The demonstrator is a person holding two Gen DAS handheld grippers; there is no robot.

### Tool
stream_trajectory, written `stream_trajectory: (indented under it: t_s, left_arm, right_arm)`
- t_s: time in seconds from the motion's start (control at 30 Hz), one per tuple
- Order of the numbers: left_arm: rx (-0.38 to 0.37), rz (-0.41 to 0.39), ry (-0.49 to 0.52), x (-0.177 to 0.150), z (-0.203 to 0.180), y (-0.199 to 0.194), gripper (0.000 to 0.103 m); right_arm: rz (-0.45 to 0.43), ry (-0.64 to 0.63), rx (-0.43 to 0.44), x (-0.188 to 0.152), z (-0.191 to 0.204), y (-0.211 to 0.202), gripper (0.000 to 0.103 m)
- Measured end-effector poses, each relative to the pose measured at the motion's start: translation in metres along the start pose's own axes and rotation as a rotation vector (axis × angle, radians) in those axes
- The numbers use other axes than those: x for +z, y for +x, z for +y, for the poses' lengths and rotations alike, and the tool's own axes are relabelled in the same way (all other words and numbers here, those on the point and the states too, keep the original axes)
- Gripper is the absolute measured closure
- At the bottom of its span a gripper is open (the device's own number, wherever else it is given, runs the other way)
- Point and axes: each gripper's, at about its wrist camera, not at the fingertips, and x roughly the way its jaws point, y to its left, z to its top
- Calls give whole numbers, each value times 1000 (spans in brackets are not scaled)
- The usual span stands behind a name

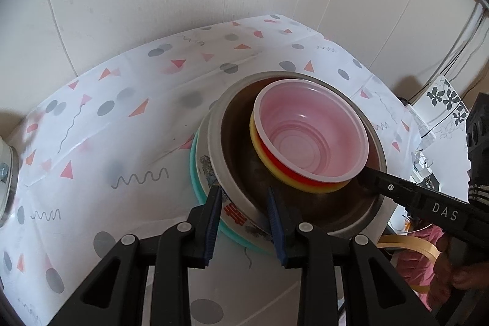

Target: Organize plates and bowls

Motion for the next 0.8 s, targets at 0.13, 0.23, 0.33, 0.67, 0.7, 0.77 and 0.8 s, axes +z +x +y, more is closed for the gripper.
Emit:
stream_trajectory:
  t_s: [0.13, 0.23, 0.33, 0.67, 0.7, 0.77, 0.8]
  left_arm:
    - [-1, -2, -2, -2, 0, -4, 71]
    - [6, -6, -13, -3, 1, -9, 62]
    - [24, -5, -28, -7, 5, -15, 48]
    - [45, -3, -91, -33, 22, -32, 28]
    - [50, -4, -92, -35, 23, -33, 27]
    - [62, -3, -91, -40, 23, -35, 19]
    - [66, -3, -90, -43, 23, -36, 18]
  right_arm:
    - [-2, -3, 1, -1, 0, -1, 83]
    - [3, 14, 7, -3, 0, -4, 81]
    - [-24, -14, -20, -8, 5, -13, 78]
    - [-91, -221, -91, -36, 32, -34, 72]
    - [-94, -236, -90, -39, 34, -35, 71]
    - [-96, -262, -85, -45, 37, -35, 69]
    - [-97, -270, -86, -49, 39, -35, 66]
